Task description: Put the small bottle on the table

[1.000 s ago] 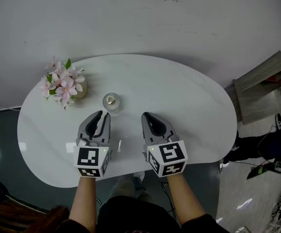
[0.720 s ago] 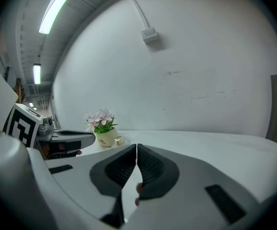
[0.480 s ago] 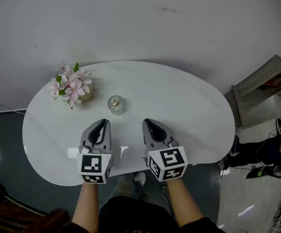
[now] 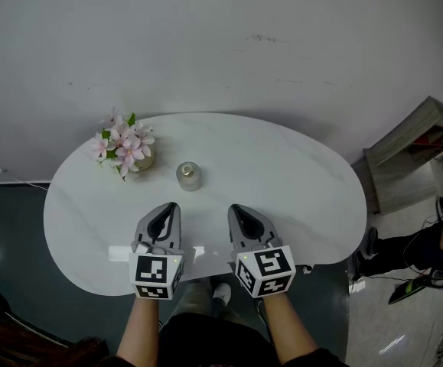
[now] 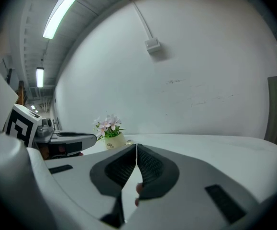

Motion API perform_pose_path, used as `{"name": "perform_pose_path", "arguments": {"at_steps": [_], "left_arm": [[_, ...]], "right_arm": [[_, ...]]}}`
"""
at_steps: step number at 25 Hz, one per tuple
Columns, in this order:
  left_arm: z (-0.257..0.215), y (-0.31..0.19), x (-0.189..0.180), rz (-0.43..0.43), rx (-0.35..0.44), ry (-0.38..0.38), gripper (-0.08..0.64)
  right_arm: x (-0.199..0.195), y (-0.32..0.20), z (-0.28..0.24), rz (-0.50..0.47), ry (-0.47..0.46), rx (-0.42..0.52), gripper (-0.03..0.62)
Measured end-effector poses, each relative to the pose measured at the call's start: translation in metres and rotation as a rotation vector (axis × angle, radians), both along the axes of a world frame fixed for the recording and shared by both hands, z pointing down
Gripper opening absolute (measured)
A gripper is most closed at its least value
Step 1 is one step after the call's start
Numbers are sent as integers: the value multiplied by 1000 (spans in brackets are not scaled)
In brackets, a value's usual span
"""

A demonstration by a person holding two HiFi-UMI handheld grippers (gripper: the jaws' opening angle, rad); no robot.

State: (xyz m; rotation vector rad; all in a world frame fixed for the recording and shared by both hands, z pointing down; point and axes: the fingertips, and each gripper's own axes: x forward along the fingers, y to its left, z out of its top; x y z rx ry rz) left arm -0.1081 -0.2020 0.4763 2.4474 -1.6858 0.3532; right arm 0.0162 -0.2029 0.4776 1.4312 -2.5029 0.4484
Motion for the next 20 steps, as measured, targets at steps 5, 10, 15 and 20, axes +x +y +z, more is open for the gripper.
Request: {"name": "perform_pose_path", "arguments": {"at_steps": [5, 10, 15, 20], "left_arm": [[-8, 9, 4, -14, 4, 10, 12], [-18, 14, 4, -27, 10, 15, 11], [-28, 20, 9, -20, 26, 19, 11], [-38, 23, 16, -11, 40, 18, 11]], "right_arm": [[3, 9, -8, -12, 7, 13, 67], [9, 15, -15, -9, -1, 17, 67], [10, 21, -25, -6, -15, 37, 67], [10, 22, -42, -12, -26, 67, 67]]}}
